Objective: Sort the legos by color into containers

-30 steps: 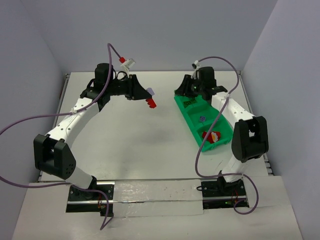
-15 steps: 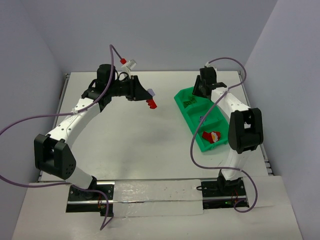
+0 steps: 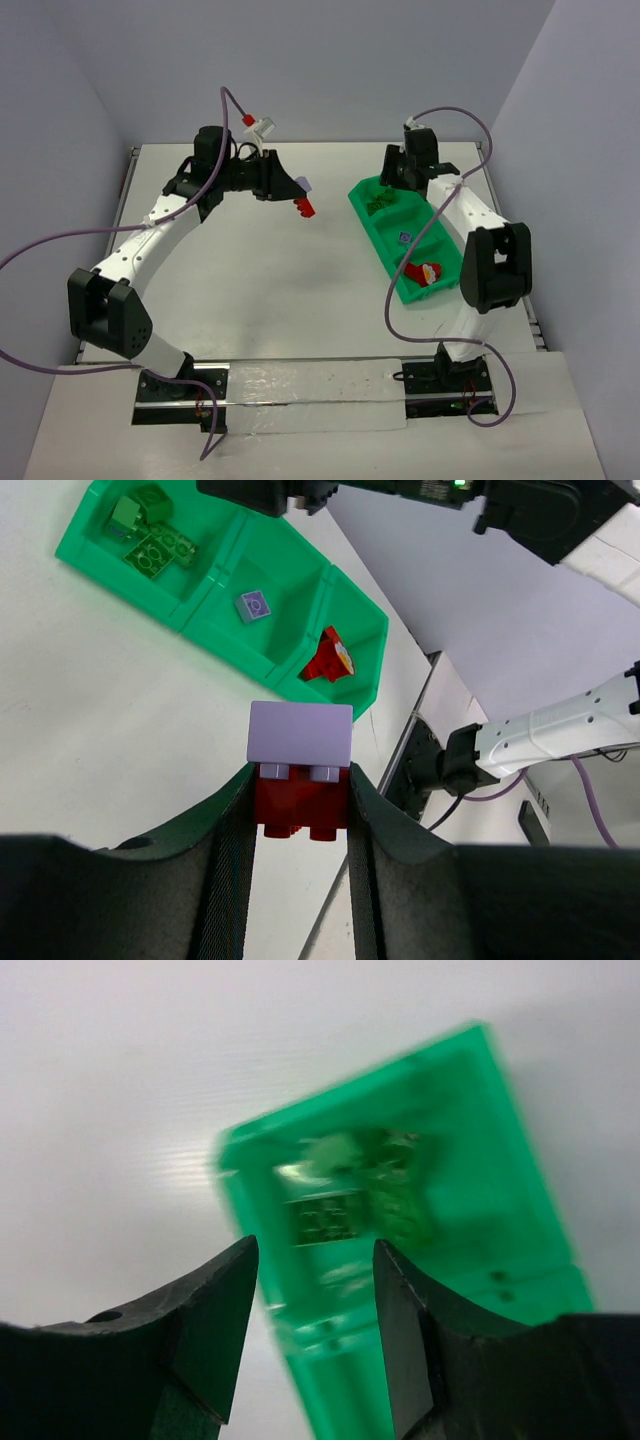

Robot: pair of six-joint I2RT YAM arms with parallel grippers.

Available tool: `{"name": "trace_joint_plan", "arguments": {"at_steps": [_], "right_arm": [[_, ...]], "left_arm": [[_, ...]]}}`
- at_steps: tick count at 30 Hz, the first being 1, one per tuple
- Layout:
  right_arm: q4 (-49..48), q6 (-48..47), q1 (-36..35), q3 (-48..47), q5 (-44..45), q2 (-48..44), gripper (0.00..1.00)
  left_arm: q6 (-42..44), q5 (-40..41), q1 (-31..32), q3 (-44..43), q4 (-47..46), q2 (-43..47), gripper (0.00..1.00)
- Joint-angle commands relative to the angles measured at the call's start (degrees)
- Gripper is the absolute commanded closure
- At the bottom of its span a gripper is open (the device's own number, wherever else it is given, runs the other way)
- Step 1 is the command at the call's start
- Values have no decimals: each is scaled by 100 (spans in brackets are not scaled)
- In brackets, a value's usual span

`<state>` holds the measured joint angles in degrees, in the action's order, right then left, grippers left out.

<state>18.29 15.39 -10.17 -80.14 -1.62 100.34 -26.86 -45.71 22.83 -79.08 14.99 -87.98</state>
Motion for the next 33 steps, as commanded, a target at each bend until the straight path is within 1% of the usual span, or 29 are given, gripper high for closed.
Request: {"name": "trace_joint_plan", "arguments": {"at_steps": [1, 2, 3, 6, 8, 9, 11, 12, 13, 15, 18, 27, 33], "right_arm": [[-1074, -439, -9, 357, -2928, -1089, 44], [-1253, -336, -26, 456, -3775, -1222, 45], [-1261, -280, -35, 418, -4144, -1233, 45], [-1110, -38, -47, 240, -5139, -1119, 47], [-994, -2, -99, 201, -5673, -1113, 48], [-919, -49, -102, 200, -5798, -1114, 48], [-542, -229, -222, 175, -5935, -1183, 48], [-212, -572, -331, 91, -6004, -1183, 46], [-11, -648, -396, 21, -6073, -1164, 46], [156, -764, -468, -45, -6165, -1114, 45], [-32, -665, -523, 44, -6282, -1113, 45], [-1043, 174, -765, 165, -6594, -905, 41], [-1690, 658, -914, 128, -6811, -616, 36]], "left_arm": [[228, -489, 31, -378, 1, -107, 100], [285, -611, 36, -447, 93, -188, 100], [295, -637, 43, -459, 125, -218, 100], [162, -518, 46, -346, -90, -159, 100], [24, -369, 46, -310, -285, -115, 100], [20, -333, 46, -309, -290, -114, 100], [-159, -333, 46, -275, -521, -140, 100], [-337, -341, 46, -216, -749, -149, 100], [-458, -395, 46, -167, -925, -149, 100], [-591, -473, 46, -117, -1128, -149, 100], [-591, -492, 46, -162, -1129, -176, 100], [-592, -630, 46, -223, -1138, -193, 100], [-599, -665, 46, -224, -1136, -152, 100]]}}
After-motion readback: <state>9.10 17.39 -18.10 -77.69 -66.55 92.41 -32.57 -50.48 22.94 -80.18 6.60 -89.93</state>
